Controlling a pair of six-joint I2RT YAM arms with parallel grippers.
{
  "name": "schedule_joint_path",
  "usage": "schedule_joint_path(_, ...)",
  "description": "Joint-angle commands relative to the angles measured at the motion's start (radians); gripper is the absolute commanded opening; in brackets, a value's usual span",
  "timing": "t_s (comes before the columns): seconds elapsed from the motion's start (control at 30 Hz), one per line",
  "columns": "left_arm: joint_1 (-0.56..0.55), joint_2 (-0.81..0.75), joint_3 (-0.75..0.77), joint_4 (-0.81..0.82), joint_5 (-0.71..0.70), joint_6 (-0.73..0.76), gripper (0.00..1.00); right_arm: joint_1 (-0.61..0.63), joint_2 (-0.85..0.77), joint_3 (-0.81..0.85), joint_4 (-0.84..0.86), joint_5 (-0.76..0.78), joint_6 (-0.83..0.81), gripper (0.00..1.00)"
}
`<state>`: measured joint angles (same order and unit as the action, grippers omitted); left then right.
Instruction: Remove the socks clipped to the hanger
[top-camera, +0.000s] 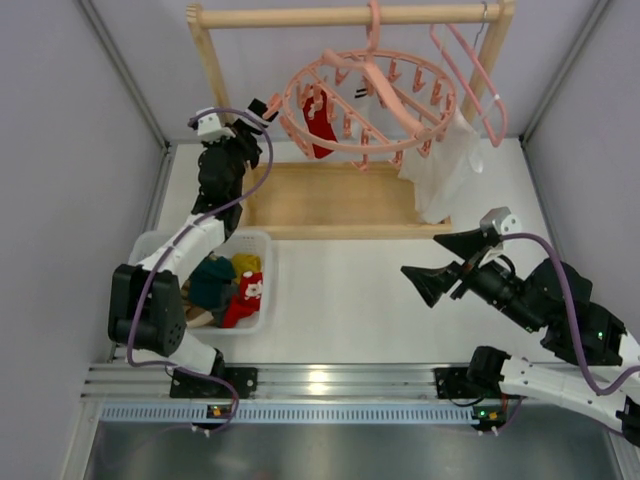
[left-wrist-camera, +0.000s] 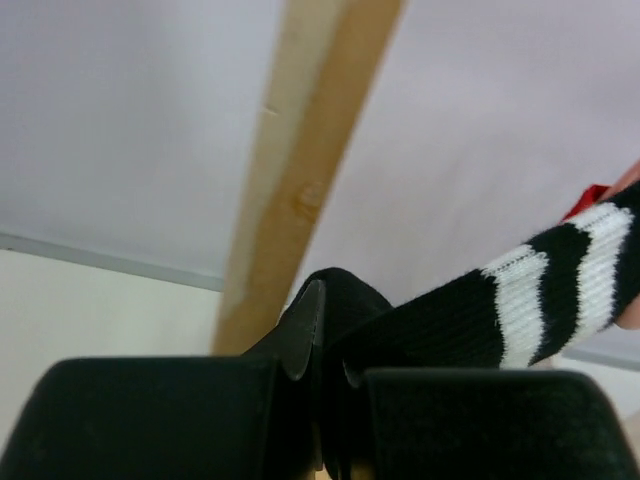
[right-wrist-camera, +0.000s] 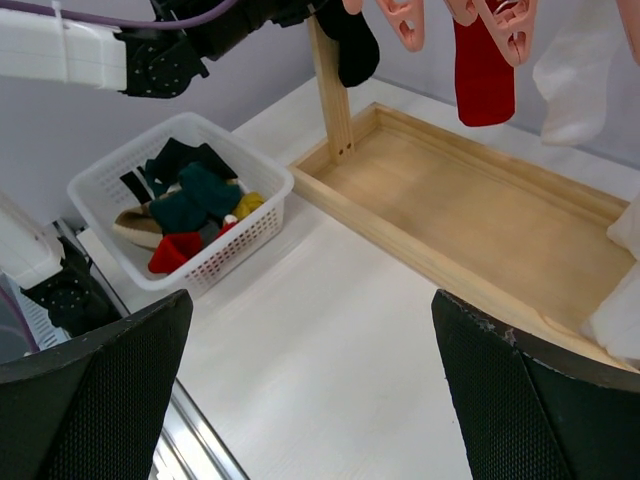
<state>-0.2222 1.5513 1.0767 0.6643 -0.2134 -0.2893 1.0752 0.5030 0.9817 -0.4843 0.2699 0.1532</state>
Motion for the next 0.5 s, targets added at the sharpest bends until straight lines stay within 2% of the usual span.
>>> schedule_joint_path(0.0,0.006,-0.08,-0.031,-0.041,-0.159,-0.004,0.0,-0.008,0.009,0.015,-0.005,0.017,0.017,0.99)
schedule_joint_path(0.1,0.01,-0.097,-0.027,-0.084,-0.218,-0.013,0.0,-0.008,0.011,0.021,-0.005,0.017,0.02,0.99)
schedule_joint_path(0.23,0.067,-0.129,-0.027,-0.166,-0.205,-0.098,0.0,-0.009,0.025,0.032,-0.008,0.015,0.031,1.0)
schedule_joint_path(0.47,0.124,-0.201,-0.066,-0.206,-0.208,-0.126,0.0,-0.008,0.054,0.035,0.003,0.011,0.042,0.99)
